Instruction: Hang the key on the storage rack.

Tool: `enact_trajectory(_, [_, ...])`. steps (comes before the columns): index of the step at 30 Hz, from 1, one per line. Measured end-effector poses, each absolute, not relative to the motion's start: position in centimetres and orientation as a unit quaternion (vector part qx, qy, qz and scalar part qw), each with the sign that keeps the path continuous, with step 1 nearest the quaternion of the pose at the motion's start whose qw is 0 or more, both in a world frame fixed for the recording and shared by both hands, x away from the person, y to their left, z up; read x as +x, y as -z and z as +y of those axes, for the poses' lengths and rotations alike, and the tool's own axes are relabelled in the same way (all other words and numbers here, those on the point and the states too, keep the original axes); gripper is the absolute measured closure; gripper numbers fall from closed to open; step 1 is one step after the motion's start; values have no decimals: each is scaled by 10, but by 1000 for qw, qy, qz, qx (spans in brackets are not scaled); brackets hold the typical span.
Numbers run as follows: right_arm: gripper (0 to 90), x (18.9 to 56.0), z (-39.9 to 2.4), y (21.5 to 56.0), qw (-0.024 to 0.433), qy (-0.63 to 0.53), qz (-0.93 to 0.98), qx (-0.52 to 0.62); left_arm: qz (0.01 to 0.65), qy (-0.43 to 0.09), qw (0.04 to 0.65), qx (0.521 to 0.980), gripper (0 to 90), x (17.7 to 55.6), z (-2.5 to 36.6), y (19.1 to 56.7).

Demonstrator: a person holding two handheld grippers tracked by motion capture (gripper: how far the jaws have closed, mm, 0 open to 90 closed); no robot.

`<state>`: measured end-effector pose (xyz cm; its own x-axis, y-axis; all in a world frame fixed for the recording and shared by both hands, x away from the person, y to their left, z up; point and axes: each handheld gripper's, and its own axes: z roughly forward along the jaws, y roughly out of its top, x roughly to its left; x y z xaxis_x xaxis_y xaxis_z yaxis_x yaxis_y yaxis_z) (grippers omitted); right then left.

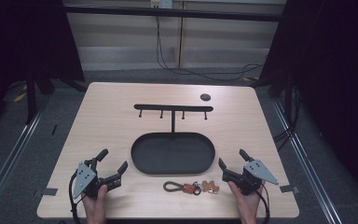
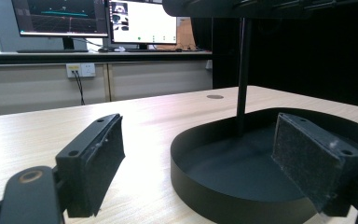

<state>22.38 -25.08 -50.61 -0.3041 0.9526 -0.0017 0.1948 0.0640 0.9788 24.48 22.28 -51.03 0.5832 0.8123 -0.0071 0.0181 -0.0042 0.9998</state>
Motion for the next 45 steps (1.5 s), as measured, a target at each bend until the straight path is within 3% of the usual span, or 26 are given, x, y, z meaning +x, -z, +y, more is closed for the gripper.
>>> enact_trajectory(11, [217,229,-247,502,318,-493,664,465,327,-315,626,633,163,245,223,510])
enact_trajectory(15, [391,226,-247,498,299,-499,678,448,327,-315,626,634,163,245,223,510])
enact_trajectory(29, [411,228,-233,481,243,-513,709,417,327,-316,626,633,163,245,223,510])
enact_trajectory(32, [465,228,-230,479,228,-514,718,410,327,-317,625,634,163,245,223,510])
enact_trajectory(36, [470,229,-227,474,218,-511,729,400,328,-319,624,633,165,245,223,510])
enact_trajectory(45, [465,239,-210,468,142,-495,776,364,333,-321,624,630,166,245,222,510])
